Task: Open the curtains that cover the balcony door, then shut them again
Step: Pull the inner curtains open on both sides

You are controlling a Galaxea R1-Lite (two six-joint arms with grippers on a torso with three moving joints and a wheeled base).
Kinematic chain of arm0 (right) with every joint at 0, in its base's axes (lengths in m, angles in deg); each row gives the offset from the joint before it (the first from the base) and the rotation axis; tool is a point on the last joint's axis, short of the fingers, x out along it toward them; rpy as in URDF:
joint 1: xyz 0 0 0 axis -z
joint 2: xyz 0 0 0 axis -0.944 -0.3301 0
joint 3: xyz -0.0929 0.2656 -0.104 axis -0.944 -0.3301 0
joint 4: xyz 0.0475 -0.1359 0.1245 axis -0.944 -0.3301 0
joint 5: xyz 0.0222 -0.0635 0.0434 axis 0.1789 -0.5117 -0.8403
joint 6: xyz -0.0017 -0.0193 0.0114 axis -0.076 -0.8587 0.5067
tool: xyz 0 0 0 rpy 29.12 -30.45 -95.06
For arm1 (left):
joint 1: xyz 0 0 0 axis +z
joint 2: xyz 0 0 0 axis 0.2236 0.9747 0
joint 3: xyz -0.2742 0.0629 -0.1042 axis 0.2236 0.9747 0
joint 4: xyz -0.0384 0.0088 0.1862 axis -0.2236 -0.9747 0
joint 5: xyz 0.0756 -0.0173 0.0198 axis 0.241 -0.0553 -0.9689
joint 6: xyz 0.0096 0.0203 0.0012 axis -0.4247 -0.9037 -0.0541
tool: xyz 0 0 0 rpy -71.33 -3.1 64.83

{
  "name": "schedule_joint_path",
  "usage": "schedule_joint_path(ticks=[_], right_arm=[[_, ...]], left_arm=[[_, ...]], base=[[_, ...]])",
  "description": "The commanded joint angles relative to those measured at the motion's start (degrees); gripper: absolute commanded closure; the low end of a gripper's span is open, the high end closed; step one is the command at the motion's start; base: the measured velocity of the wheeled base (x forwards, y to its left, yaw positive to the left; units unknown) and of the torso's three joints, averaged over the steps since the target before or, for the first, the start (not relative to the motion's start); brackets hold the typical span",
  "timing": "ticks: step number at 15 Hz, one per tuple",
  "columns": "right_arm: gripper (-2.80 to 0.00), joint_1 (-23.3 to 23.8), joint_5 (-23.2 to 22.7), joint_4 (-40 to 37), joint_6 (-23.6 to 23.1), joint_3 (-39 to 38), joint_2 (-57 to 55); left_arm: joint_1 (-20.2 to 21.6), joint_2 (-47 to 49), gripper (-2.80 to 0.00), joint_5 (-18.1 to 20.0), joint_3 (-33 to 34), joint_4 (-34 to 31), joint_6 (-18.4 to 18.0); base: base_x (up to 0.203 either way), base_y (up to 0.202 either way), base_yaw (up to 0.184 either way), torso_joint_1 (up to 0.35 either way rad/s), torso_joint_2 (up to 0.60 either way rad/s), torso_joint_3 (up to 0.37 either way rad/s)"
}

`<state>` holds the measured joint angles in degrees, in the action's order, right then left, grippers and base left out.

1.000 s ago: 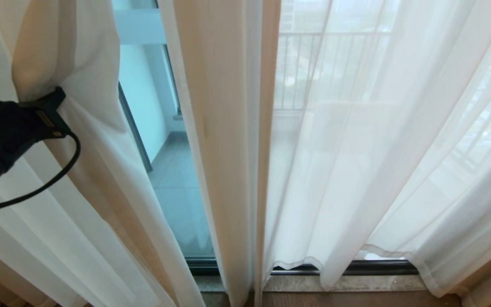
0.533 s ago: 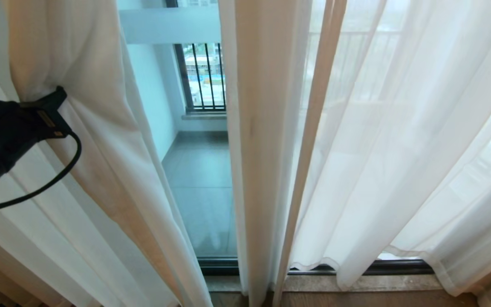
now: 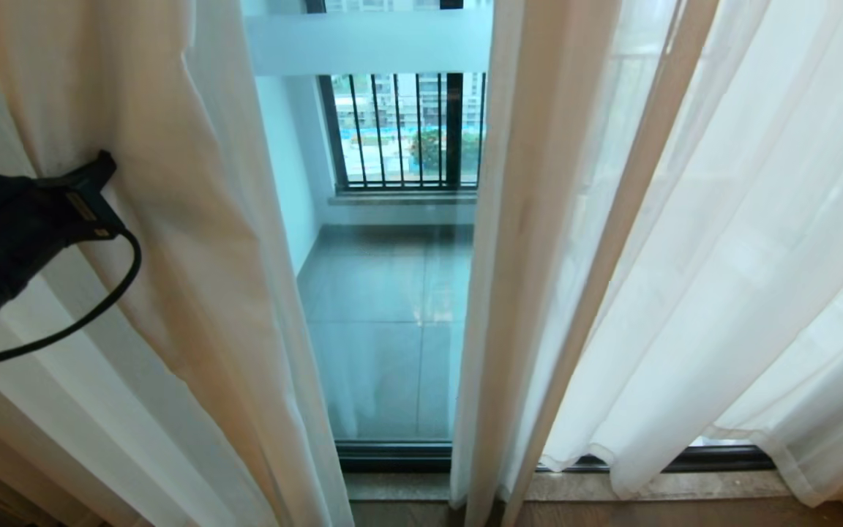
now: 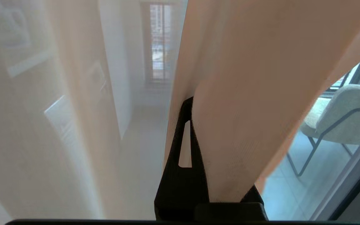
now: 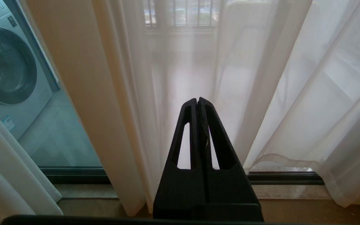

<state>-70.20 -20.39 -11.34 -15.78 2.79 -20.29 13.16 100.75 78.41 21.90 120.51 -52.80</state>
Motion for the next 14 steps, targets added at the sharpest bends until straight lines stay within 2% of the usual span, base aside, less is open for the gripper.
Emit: schedule_joint_path(ticks=[1, 14], right_arm=[[0.00, 0.00, 0.02, 0.06, 0.00, 0.00, 0.00], [0.00, 0.00, 0.02, 0.06, 0.00, 0.00, 0.00]], left_arm=[[0.02, 0.00, 0.00, 0.01, 0.42, 0.34, 0.02], [0.02, 0.00, 0.00, 0.01, 0.57, 0.34, 0.11]], base=[[0.000, 0.191, 0.001, 0.006, 0.00, 0.002], [0.000, 0.189, 0.001, 0.003, 0.00, 0.002]])
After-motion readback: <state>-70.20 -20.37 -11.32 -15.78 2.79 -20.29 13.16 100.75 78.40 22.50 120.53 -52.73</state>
